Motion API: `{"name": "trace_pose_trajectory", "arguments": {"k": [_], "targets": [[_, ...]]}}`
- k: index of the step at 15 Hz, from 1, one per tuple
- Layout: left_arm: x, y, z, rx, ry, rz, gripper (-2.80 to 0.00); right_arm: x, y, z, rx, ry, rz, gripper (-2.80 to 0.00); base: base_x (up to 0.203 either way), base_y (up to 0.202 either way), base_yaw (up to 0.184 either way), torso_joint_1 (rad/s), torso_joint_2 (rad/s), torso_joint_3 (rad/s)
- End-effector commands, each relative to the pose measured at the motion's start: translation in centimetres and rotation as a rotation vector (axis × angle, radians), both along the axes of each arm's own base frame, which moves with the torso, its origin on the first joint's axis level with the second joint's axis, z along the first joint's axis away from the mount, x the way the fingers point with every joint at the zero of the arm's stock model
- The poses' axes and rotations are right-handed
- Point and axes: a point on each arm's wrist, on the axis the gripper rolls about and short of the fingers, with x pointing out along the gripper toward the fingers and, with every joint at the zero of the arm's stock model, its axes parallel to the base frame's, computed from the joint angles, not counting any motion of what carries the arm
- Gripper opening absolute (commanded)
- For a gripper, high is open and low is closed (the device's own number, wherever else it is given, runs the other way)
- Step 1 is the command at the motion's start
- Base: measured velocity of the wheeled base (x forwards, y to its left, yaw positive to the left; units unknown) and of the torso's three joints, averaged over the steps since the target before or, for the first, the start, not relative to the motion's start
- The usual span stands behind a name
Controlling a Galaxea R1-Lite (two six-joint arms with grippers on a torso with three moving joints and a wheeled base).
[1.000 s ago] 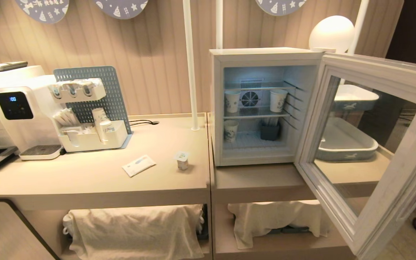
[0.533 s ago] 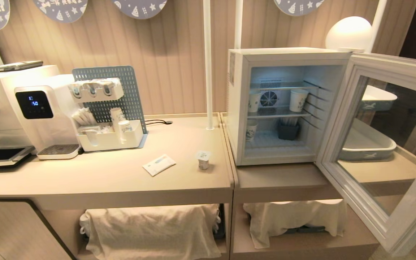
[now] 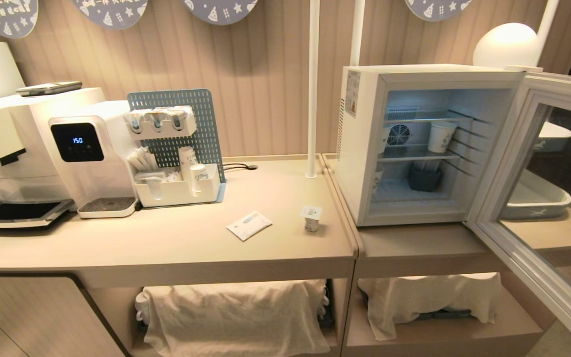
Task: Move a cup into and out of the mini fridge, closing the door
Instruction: Put the yoghurt in the freezer
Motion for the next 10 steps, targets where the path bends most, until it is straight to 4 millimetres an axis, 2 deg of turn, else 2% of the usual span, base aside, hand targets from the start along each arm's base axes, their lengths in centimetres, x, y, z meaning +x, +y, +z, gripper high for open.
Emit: {"name": "trace_pose_trajectory", "arguments": {"k": [1,7,10], "targets": [[0.00,0.00,0.01,0.000,0.000,0.000,-2.80,0.01,0.00,0.00,0.000,0.002,0.001,-2.80,0.000,0.192,0.001,0.000,0.00,0.000],[0.00,0.00,0.01,-0.002,0.000,0.000,-2.80,0.02,0.00,0.00,0.000,0.003,0.001,-2.80,0.000,0.188,0.001,0.002,0.00,0.003],[0.00,0.00,0.01,0.003,0.000,0.000,-2.80,0.01,0.00,0.00,0.000,0.002,0.001,-2.80,0.000,0.065,0.001,0.001,0.00,0.002]]}}
